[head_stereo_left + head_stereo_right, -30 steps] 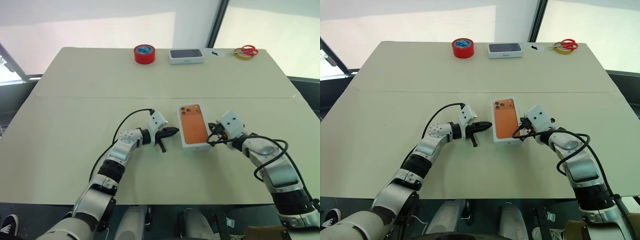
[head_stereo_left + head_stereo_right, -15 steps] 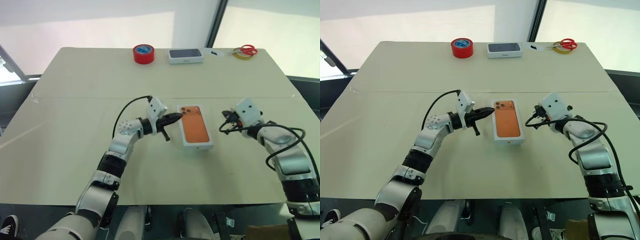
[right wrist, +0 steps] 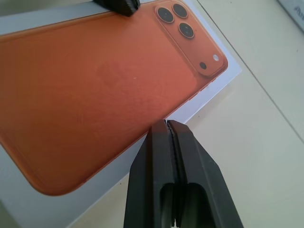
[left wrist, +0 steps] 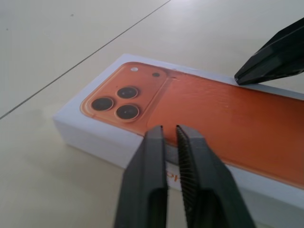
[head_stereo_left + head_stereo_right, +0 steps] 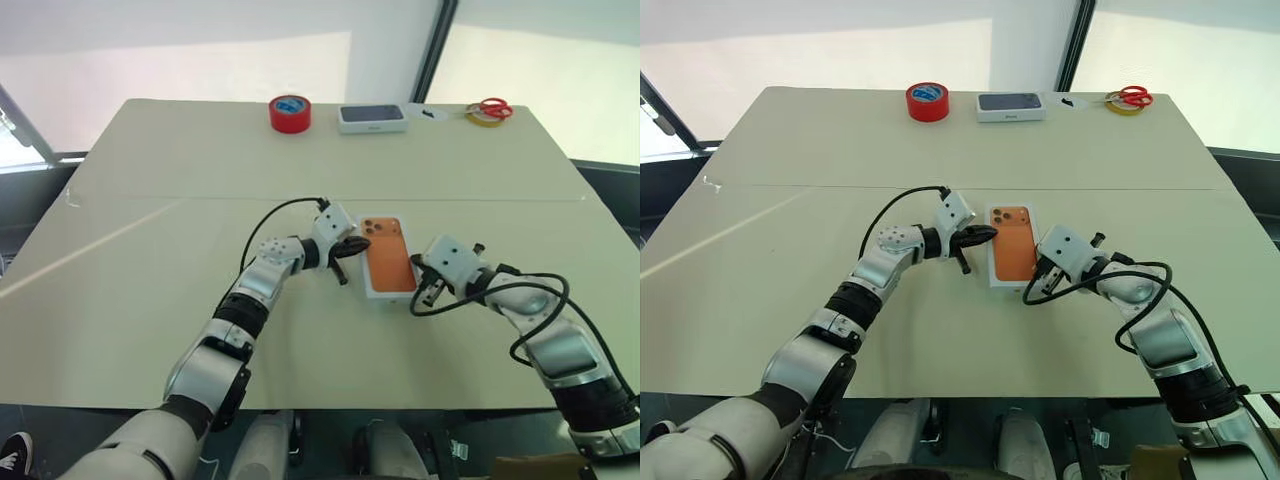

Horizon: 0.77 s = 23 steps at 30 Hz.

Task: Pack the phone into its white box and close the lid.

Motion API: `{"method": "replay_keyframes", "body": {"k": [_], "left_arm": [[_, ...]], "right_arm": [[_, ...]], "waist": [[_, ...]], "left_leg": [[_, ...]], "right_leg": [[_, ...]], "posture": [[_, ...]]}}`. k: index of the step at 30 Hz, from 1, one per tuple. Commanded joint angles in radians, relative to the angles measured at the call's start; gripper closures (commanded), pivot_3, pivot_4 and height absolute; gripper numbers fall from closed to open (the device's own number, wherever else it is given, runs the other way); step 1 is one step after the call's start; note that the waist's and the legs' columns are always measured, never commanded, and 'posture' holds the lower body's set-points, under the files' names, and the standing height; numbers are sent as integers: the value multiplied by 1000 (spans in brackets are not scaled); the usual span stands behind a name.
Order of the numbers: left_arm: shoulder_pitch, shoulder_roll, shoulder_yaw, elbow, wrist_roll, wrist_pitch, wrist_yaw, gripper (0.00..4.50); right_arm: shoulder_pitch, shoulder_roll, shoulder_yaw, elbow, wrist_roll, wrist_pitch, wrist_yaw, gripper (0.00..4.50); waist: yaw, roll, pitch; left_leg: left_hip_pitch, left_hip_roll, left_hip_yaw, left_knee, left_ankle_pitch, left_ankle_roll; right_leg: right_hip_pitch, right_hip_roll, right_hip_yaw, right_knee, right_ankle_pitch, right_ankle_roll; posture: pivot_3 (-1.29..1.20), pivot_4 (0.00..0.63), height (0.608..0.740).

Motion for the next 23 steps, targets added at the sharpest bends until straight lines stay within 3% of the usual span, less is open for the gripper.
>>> {"method": "replay_keyframes", "body": {"k": [1,5,8,15,23], "left_arm": [[34,21,20,-58,-38,15,-56,2156],[87,151,126,-241,-148,96,-132,134],[139,261,174,-320,-194,152,-170,0],[321,551,323,-461,-268,198,-270,0],[490,706,440,-484,-277,186,-261,0]], "right_arm": [[-17,24,-31,16,53,54,20,3596],[-43,4,-149,3,164,15,94,1604],[-6,-51,-203,-20,216,-73,191,31],[143,-152,-375,3,305,-269,373,31],[157,-215,-405,156,283,-364,435,31]], "waist": [[-1,0,0],[-4,2,2],[-8,4,4],[-8,5,4],[-4,6,4]], "left_leg": [[0,0,0,0,0,0],[-4,0,0,-2,1,-1],[-5,0,1,-5,6,-5],[-2,0,1,-5,2,-3],[-2,0,1,-6,2,-3]], "right_leg": [[0,0,0,0,0,0],[-4,0,0,0,0,0],[-4,0,1,0,0,0],[-5,0,1,-1,0,0],[-6,-1,2,-1,0,-1]], "posture": [[0,150,735],[0,150,735],[0,150,735],[0,150,735],[0,150,735]]}}
